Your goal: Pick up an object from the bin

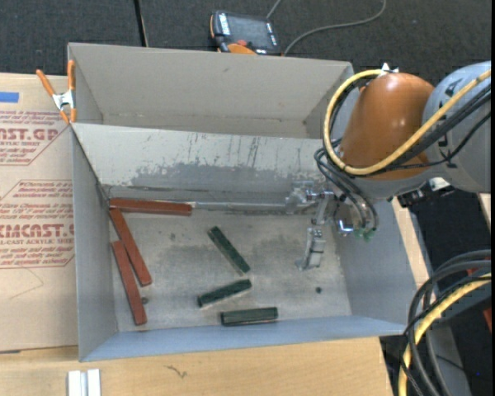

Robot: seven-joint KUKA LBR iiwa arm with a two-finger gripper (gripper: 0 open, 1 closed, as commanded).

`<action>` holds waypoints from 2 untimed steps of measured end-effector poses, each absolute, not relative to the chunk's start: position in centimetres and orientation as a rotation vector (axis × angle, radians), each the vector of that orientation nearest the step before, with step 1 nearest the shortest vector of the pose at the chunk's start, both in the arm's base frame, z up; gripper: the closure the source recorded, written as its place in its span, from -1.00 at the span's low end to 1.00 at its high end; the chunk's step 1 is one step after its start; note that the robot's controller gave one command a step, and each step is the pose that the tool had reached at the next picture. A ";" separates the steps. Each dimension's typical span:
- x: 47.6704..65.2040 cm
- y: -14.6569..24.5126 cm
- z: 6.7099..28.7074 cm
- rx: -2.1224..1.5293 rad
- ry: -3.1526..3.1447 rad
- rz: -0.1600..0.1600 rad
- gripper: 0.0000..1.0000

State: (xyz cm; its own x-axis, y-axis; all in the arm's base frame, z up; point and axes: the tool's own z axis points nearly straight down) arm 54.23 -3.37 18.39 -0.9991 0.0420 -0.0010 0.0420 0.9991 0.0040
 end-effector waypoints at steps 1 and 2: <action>54.8 2.3 11.5 -0.064 3.145 0.005 -1.00; 50.9 6.5 6.9 -0.182 3.132 0.002 -1.00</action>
Offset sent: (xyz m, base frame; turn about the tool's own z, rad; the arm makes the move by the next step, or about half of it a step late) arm 0.0068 0.0519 -0.0649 -0.0766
